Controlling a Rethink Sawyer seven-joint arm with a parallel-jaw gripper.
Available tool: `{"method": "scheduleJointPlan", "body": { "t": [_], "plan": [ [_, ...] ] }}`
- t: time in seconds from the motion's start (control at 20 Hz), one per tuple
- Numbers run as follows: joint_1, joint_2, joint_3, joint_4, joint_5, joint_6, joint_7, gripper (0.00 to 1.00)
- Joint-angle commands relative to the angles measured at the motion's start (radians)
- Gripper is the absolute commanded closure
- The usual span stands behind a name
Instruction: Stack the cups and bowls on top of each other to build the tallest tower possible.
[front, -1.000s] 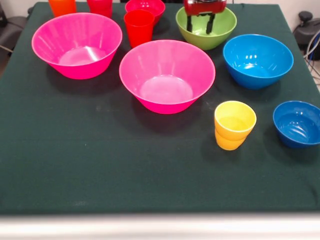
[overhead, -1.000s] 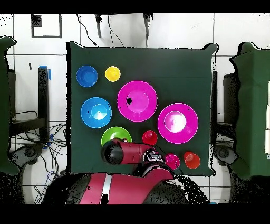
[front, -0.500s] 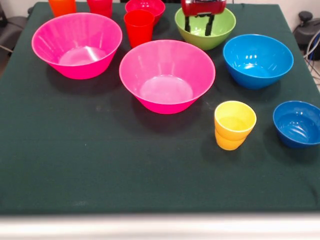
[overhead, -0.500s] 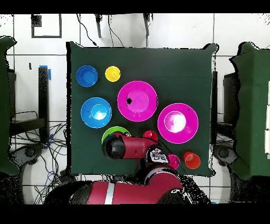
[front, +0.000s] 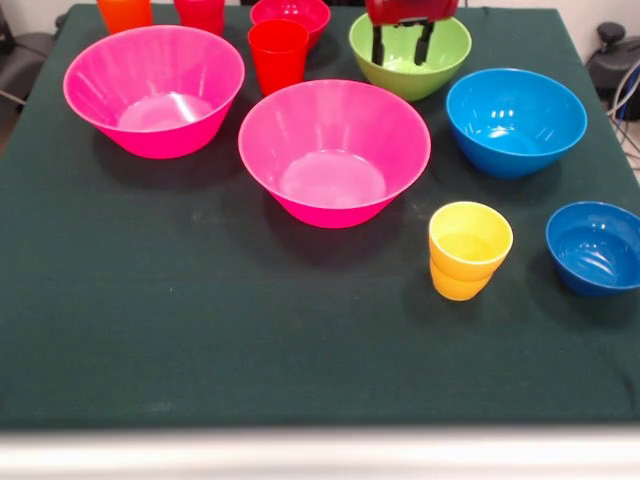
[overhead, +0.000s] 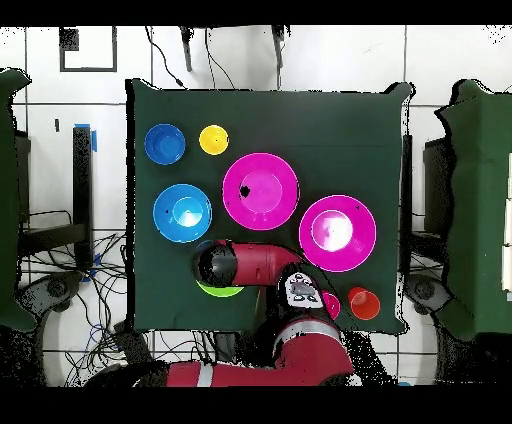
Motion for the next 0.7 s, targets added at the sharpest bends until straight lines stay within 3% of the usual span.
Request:
{"method": "scheduleJointPlan", "body": {
  "t": [0.05,0.5,0.7],
  "plan": [
    [0.016,-0.005,0.101,-0.129,0.034,0.134,0.079,0.00],
    [-0.002,-0.013,0.137,-0.177,0.057,0.158,0.093,0.00],
    [-0.010,-0.006,0.149,-0.218,0.080,0.215,0.091,0.00]
  ]
}}
